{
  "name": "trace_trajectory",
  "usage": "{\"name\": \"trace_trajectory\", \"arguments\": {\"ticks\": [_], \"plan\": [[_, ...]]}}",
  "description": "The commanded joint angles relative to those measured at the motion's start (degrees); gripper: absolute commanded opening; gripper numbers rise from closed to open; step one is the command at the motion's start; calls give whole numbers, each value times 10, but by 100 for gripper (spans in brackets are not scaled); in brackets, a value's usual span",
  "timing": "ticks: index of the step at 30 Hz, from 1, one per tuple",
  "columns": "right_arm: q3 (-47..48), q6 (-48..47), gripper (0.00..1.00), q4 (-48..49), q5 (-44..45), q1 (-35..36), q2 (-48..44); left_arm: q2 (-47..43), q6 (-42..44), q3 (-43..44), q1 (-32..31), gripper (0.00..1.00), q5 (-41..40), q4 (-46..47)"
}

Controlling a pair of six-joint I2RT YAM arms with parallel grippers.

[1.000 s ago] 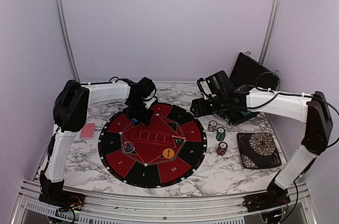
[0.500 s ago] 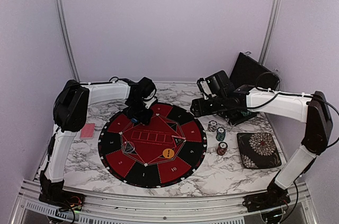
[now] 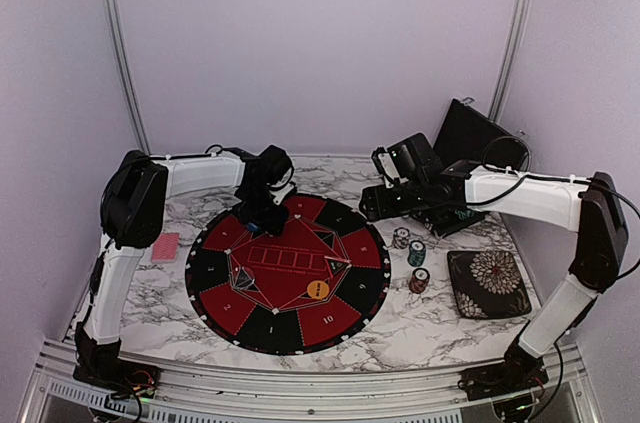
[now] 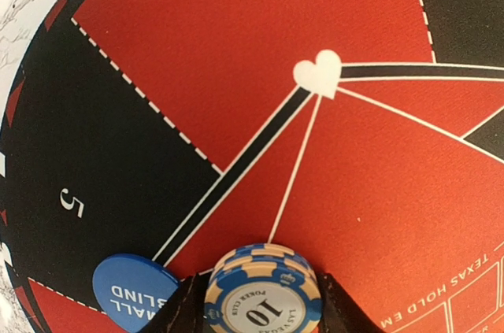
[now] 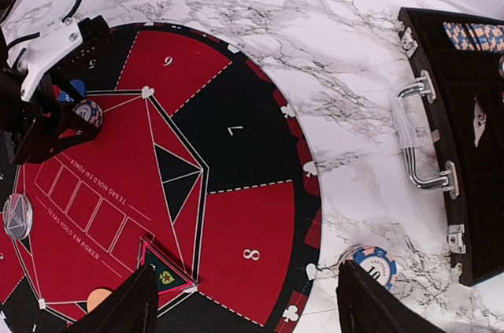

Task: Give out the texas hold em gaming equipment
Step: Move the pile of poker chips to the small blind area.

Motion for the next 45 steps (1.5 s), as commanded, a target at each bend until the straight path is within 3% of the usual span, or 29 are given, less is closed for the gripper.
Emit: {"name": "trace_trajectory", "arguments": {"ticks": [1, 13, 23, 30, 45], "plan": [[-2, 7, 76, -2, 1, -3, 5, 19, 2, -5, 7, 50, 4, -42], [-2, 8, 76, -1, -1, -2, 8, 15, 1, -16, 7, 47, 40, -45], [-3, 7, 76, 1, -3, -2, 6, 5, -29, -19, 0, 52, 50, -44], [-7, 7, 76, 1, -3, -3, 4, -3, -60, -29, -2, 57, 27, -44], [-25, 7, 76, 13, -8, -2, -7, -20, -110, -61, -19, 55, -10, -39]]}}
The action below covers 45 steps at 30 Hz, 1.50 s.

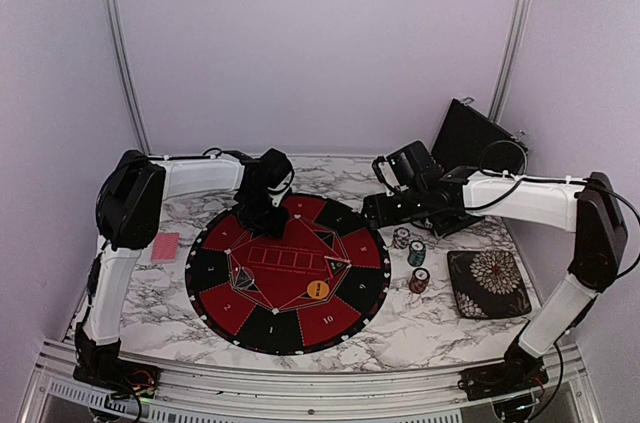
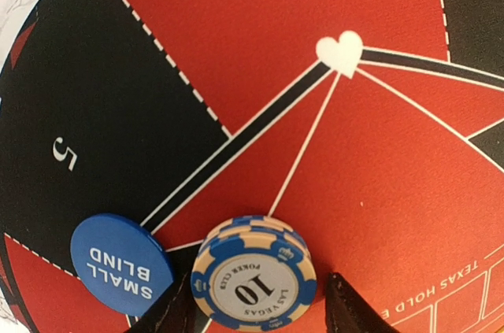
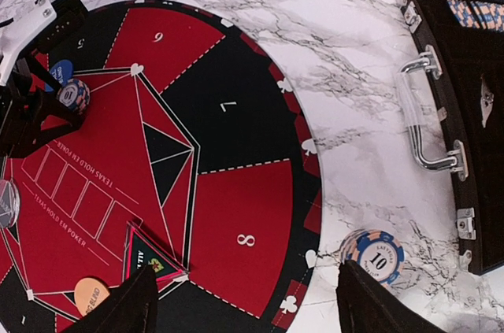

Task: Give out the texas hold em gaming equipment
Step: Move the pile of poker chips to the small blind area.

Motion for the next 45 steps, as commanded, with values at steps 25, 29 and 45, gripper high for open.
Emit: {"name": "trace_trajectory", "arguments": {"ticks": [25, 29, 45], "plan": [[-56, -22, 76, 39, -17, -4, -51, 6, -184, -59, -40, 46, -14, -41], [-65, -25, 76, 45, -21, -6, -58, 6, -216, -65, -45, 44, -22, -39], [-83, -24, 76, 56, -29, -10, -70, 21, -316, -68, -64, 30, -19, -38]]}}
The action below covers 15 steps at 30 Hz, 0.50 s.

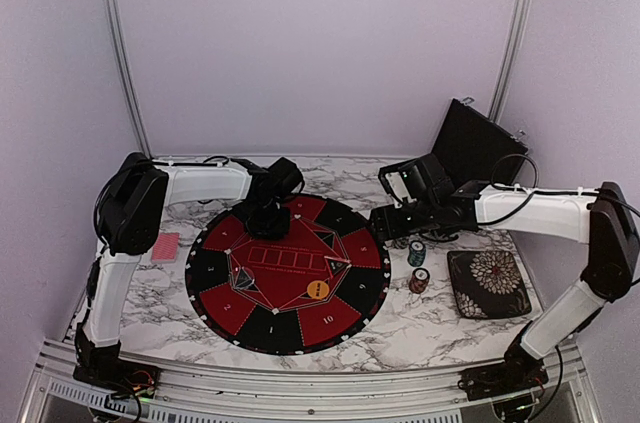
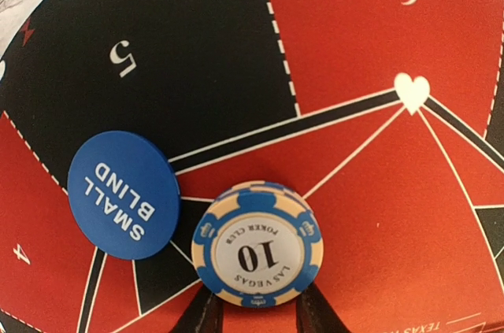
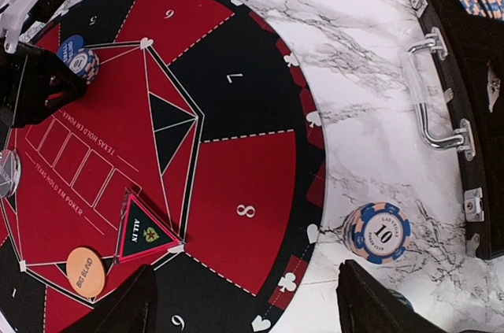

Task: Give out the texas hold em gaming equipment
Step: Move the pile of poker chips to the small blind area.

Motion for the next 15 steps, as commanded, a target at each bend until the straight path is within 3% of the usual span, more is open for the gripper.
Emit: {"name": "trace_trajectory", "arguments": {"ticks": [1, 15], "plan": [[2, -3, 76, 13, -4, -7, -18, 36, -48, -30, -23, 29, 68, -54], [4, 0, 76, 12, -3, -7, -17, 47, -78, -26, -26, 22, 81, -34]]}}
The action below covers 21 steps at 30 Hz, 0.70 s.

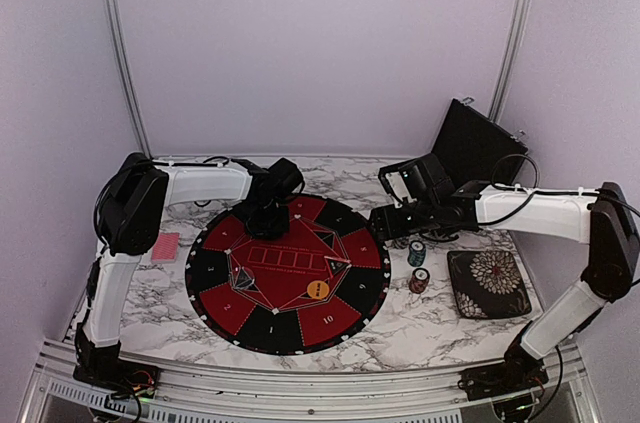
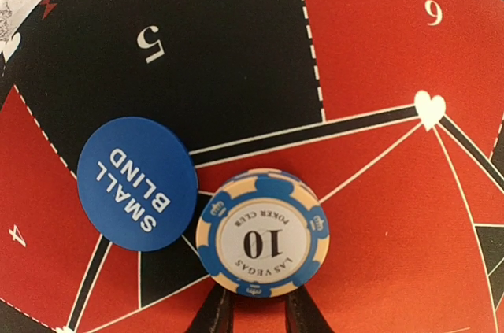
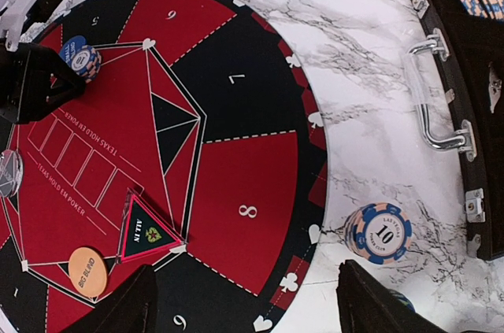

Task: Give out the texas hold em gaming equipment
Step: Move the pile of poker chips to the small blind area.

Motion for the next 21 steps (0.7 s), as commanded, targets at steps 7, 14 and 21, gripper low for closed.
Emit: {"name": "trace_trajectory", "arguments": {"ticks": [7, 14, 21], "plan": [[11, -1, 76, 6, 4, -7, -15, 60, -24, -1, -26, 19, 98, -33], [10, 2, 76, 4, 4, -7, -15, 62, -46, 7, -26, 17, 103, -21], [9, 3, 76, 4, 5, -7, -15, 58, -107, -6, -28, 14, 112, 10]]}}
